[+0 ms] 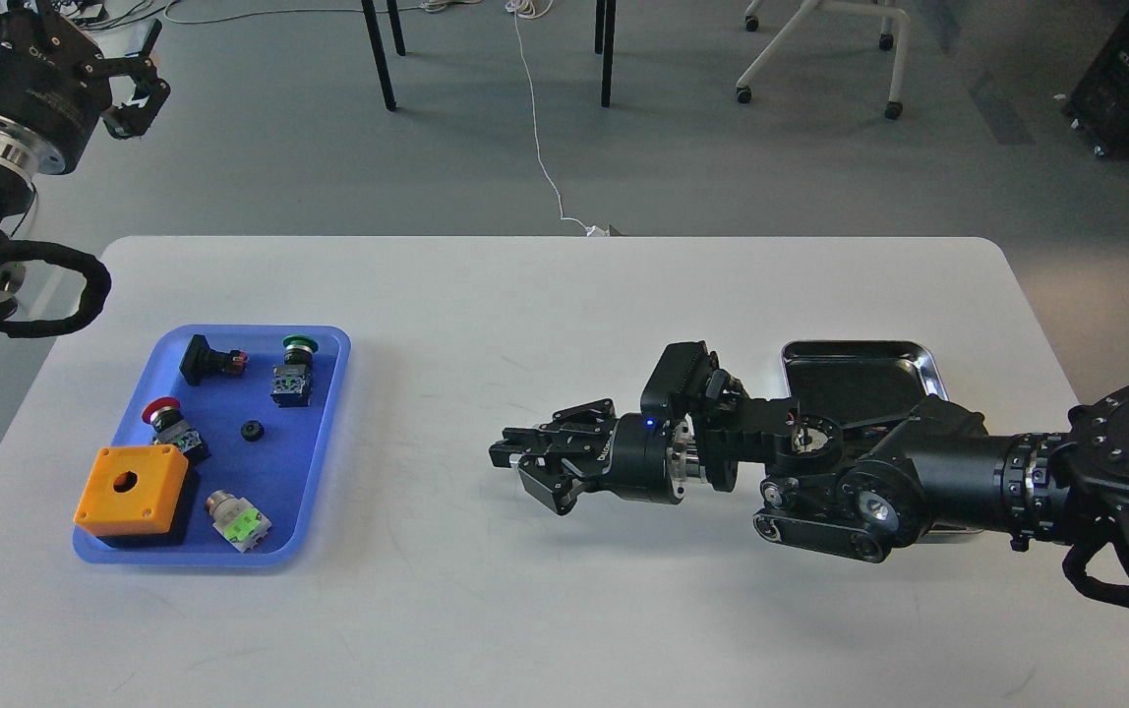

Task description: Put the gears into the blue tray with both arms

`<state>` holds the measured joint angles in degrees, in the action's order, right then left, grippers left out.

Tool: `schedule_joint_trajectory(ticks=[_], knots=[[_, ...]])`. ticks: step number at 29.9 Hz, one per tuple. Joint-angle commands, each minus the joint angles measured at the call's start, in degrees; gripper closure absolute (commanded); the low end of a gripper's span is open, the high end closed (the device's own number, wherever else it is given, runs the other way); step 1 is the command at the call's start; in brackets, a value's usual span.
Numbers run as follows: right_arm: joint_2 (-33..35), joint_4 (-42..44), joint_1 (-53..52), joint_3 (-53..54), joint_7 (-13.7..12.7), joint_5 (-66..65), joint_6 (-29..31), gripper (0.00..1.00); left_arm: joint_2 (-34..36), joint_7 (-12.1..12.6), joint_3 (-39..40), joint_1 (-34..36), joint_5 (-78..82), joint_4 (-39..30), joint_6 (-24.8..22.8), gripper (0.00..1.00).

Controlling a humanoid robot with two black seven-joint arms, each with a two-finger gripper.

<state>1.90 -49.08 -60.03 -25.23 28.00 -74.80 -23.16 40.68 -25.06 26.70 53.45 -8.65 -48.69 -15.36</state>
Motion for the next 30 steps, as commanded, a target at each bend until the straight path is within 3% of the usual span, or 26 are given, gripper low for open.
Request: schedule_joint_trajectory(ticks=[1, 9, 18, 24, 30], knots=[[-1.9, 5.83, 3.42, -0.17, 0.0, 0.0, -2.59, 0.84, -1.04, 0.01, -0.16, -0.1, 0.04, 0.0, 0.15, 0.02], [-1.9, 8.83, 4.92, -0.08, 0.0, 0.0, -3.12, 0.83, -1.22, 0.01, -0.07, -1.15, 0.04, -0.26, 0.24, 0.02], [-1.9, 8.74, 4.74, -0.17, 0.0, 0.0, -3.12, 0.65, -1.04, -0.08, 0.02, -1.24, 0.04, -0.26, 0.15, 0.02], [-1.9, 8.57, 4.31, -0.17, 0.0, 0.09, -3.12, 0.36, -0.69, -0.08, 0.02, -1.15, 0.04, -0.26, 0.15, 0.02], [-1.9, 8.3, 2.82, 1.05, 0.0, 0.7, -3.3, 0.23, -0.34, -0.08, 0.19, -1.06, 0.04, -0.35, 0.15, 0.02]])
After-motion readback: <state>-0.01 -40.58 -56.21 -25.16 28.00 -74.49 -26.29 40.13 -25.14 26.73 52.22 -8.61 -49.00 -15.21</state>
